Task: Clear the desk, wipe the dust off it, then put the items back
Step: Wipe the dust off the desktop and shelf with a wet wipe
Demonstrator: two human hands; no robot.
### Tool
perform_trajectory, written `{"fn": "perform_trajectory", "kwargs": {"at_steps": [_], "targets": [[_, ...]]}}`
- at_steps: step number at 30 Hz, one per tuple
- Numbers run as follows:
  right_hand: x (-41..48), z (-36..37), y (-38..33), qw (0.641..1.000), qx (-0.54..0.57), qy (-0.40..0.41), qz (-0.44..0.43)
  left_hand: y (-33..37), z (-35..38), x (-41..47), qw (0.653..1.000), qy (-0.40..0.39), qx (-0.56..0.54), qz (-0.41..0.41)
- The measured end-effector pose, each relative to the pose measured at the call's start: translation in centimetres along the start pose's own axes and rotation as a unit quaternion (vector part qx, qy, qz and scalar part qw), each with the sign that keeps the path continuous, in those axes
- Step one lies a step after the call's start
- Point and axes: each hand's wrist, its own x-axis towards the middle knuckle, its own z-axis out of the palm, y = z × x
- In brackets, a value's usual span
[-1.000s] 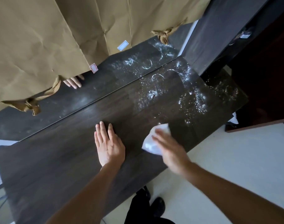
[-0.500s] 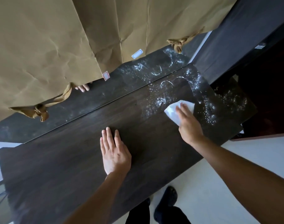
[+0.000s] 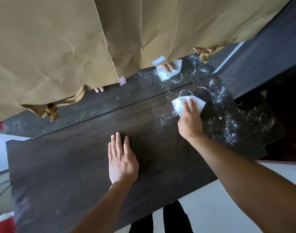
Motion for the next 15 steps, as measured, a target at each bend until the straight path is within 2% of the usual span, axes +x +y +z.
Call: {"fn": "perform_trajectory", "kwargs": {"at_steps": [1, 4, 6, 7, 8, 11, 13, 15], "targets": [[-1.0, 0.9, -1.9, 1.000, 0.000, 0.004, -0.029, 0.0, 0.0, 0.0, 1.000, 0.001, 0.000, 0.000], [-6.9, 2.5, -5.4, 0.972, 0.020, -0.054, -0.228, 0.2, -0.2, 0.0, 1.000, -0.001, -0.002, -0.005], [-6.6, 1.4, -3.5, 0.945, 0.016, -0.087, -0.314, 0.3, -0.4, 0.1, 1.000, -0.007, -0.005, -0.012], [-4.7, 0.7, -1.9, 0.945, 0.006, -0.070, -0.319, 0.4, -0.5, 0.1, 1.000, -0.009, -0.005, -0.014], [-2.6, 0.3, 0.0, 0.956, -0.003, -0.058, -0.287, 0.4, -0.5, 0.1, 1.000, -0.010, -0.003, -0.015], [3.7, -1.2, 3.7, 0.993, -0.024, -0.024, -0.115, 0.5, -0.6, 0.1, 1.000, -0.020, 0.006, -0.019], [5.3, -0.7, 2.0, 0.999, -0.024, -0.002, -0.032, 0.5, -0.6, 0.2, 1.000, -0.022, 0.010, -0.020], [4.9, 0.2, -2.0, 1.000, -0.018, 0.000, 0.008, 0.6, -0.6, 0.2, 0.999, -0.019, 0.013, -0.023]]}}
